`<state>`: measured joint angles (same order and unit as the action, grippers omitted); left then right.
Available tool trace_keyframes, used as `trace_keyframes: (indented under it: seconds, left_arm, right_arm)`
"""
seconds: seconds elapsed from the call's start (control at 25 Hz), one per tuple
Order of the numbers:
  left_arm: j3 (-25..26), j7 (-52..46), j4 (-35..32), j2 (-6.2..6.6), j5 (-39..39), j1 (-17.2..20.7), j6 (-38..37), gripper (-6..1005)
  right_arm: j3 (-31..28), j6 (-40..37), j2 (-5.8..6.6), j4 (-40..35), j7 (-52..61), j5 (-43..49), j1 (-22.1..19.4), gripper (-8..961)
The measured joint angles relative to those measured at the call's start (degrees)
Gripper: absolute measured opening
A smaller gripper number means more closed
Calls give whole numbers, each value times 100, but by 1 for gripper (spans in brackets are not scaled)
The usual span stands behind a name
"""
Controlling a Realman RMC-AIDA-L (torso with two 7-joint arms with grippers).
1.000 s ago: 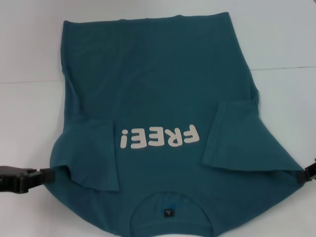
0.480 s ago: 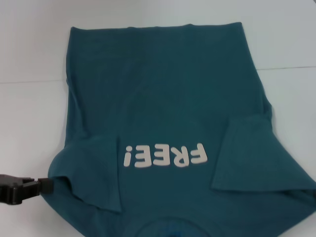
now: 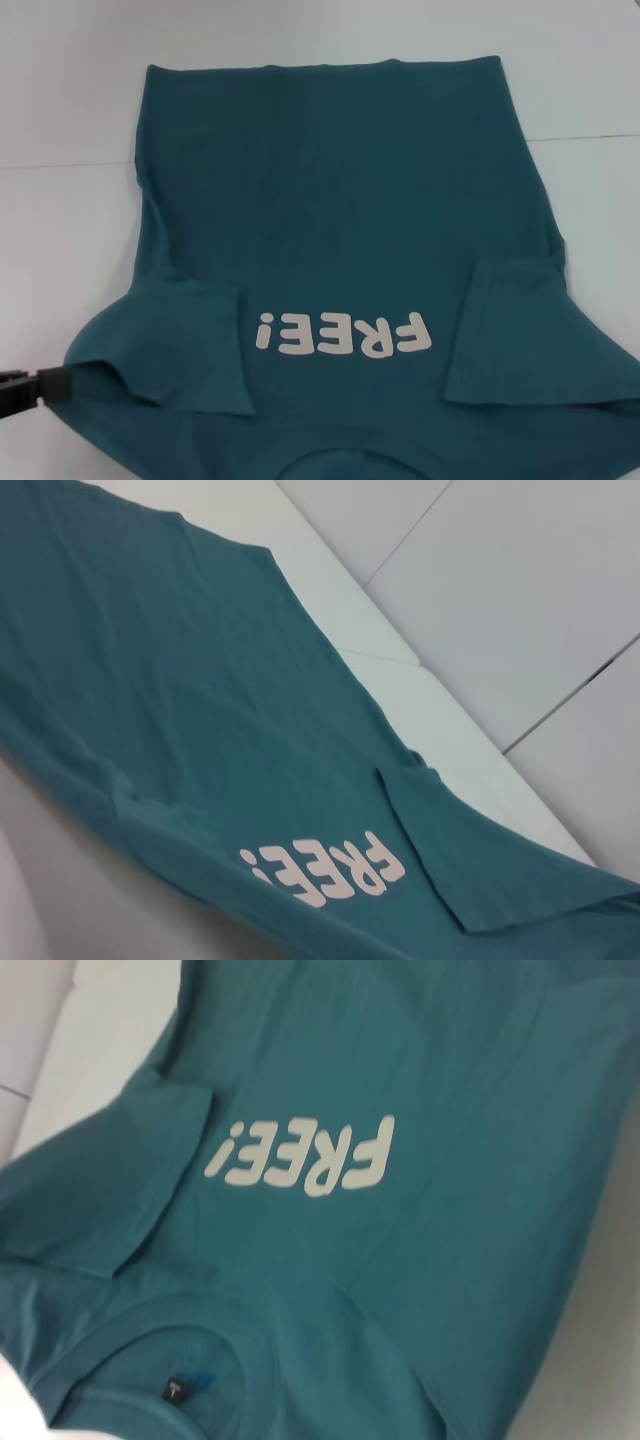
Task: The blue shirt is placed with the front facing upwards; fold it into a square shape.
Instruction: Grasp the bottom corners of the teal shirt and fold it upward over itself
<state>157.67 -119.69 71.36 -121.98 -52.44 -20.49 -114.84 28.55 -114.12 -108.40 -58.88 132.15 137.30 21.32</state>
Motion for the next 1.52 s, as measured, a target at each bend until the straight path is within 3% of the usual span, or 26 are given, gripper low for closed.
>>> trace_keyframes:
  seconds: [0.16, 0.32, 0.76, 0.96, 1.52]
  left_arm:
    - [53, -27, 130, -43, -209, 165, -80, 35]
    - [83, -132, -37, 19, -308, -25, 21, 35]
    - [96, -249, -1293, 383, -311, -839, 1136, 35]
    - [123, -268, -1905, 567, -410, -1076, 1747, 35]
    - [64, 233, -2724, 609, -697, -1526, 3116, 35]
  right_arm:
    - [1, 5, 145, 383, 76, -639, -137, 22]
    - [-300, 79, 266, 1050, 69, -1270, 95, 22]
    - [-774, 1009, 126, 1322, 171, -1379, 736, 21]
    - [-1020, 1477, 176, 1598, 182, -1605, 786, 21]
    - [-1082, 2929, 214, 2215, -178, -2319, 837, 21]
